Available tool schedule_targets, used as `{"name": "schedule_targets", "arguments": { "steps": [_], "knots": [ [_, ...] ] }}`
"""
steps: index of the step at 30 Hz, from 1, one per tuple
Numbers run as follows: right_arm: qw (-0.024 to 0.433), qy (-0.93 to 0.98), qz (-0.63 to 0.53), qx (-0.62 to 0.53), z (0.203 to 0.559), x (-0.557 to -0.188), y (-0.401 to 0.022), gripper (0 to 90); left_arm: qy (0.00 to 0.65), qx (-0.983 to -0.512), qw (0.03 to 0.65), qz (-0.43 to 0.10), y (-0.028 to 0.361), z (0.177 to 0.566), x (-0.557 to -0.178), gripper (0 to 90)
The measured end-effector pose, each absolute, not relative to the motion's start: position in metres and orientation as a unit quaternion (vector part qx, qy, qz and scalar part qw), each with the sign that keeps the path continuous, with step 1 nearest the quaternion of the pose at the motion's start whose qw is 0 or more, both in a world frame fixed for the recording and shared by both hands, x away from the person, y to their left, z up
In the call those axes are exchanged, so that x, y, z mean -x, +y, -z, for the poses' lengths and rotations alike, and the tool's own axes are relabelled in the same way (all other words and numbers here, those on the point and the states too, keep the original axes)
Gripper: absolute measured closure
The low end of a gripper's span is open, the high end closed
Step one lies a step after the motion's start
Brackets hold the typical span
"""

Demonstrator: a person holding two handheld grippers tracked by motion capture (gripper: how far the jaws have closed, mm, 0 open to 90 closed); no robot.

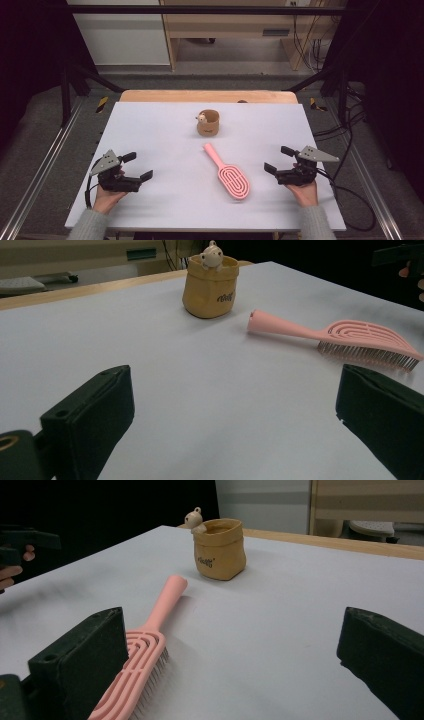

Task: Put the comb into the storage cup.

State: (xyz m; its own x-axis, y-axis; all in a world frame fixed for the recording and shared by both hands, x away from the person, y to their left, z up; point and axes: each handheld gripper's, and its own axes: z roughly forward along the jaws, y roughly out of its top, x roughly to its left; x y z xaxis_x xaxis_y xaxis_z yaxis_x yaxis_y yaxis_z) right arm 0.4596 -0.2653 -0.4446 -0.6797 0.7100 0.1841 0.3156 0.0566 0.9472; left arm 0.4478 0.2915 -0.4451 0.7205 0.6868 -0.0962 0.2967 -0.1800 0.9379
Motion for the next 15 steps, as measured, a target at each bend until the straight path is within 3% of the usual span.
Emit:
{"name": "schedule_targets", "arguments": {
  "steps": [15],
  "knots": [
    [0.171,0.718,-0.570,-0.361,0.4410,-0.4604,-0.2611,0.4,0.329,-0.750,0.547,-0.174,0.2913,0.4461,-0.4482,2.3]
  ]
}}
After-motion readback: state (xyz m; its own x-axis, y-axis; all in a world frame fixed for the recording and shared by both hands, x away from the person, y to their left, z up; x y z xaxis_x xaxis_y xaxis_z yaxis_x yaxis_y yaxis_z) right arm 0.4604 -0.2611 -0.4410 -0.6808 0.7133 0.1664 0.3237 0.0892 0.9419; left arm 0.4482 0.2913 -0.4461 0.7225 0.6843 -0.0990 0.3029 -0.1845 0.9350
